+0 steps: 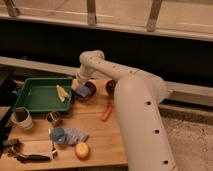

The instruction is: Wipe purple bowl with sponge

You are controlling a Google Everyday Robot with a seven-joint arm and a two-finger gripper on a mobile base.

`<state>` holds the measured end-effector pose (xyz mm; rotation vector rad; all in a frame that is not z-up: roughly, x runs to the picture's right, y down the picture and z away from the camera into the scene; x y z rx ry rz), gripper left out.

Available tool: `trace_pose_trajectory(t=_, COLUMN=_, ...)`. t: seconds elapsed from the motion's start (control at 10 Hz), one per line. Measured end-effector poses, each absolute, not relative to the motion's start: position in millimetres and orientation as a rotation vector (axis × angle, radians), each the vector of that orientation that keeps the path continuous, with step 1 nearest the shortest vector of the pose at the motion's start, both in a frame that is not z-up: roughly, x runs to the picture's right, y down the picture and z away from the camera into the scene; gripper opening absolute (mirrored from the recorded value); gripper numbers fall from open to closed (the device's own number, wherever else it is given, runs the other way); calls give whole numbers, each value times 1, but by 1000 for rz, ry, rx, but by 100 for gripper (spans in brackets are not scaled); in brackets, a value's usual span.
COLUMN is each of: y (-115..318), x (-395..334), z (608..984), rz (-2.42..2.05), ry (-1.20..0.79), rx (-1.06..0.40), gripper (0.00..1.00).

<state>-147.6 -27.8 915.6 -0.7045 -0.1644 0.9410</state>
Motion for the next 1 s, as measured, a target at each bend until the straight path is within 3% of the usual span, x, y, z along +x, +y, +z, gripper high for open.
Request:
trace_pose_trajectory(t=0.6, y=-59, x=-138, z=938, rz=943, ry=-116, rx=-663, gripper=0)
trace_pose_trajectory(t=1.0, y=-49, x=-165, z=922, rz=873, ry=-168, rx=-693, gripper=0)
